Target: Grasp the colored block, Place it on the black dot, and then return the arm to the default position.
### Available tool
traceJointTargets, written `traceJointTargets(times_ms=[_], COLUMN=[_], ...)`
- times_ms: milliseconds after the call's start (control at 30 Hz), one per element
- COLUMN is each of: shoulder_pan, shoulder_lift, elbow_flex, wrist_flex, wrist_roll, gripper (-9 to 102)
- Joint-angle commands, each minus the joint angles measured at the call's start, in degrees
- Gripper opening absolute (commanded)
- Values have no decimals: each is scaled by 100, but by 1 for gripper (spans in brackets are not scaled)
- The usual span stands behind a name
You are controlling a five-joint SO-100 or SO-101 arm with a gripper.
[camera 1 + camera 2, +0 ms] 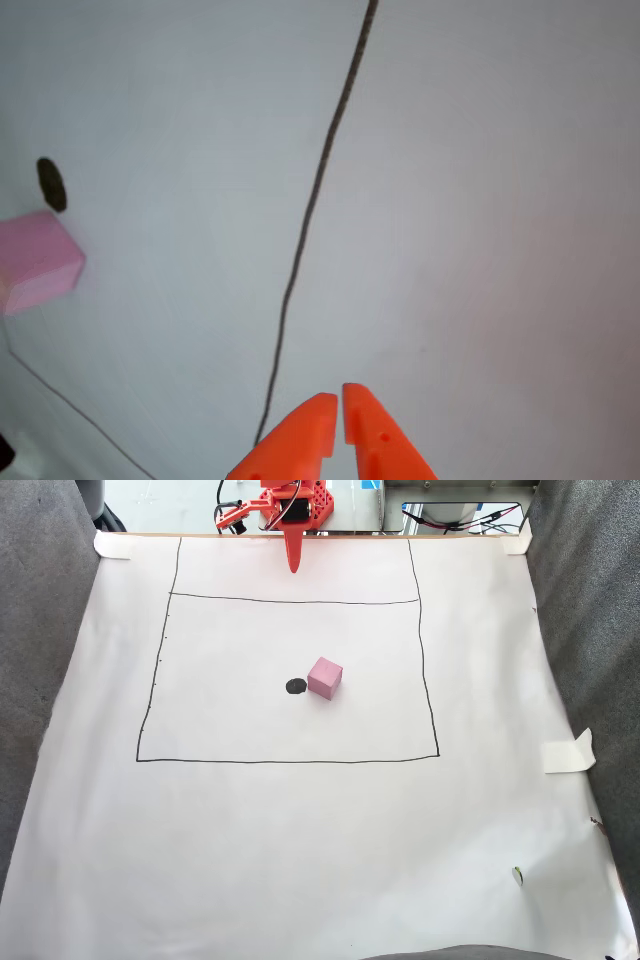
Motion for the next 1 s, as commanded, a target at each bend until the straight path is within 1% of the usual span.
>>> traceJointTargets(times_ms=[0,667,800,867,967], shoulder_pan=[18,9,53,97,-79], shoulder_lift=[26,26,-53,-352,-984], elbow_flex=[-299,-299,-237,-580,-1591], wrist_flex=[18,18,-510,-650,-158], wrist_roll=[-9,-35,-105,-9,325], gripper=[0,0,0,0,0])
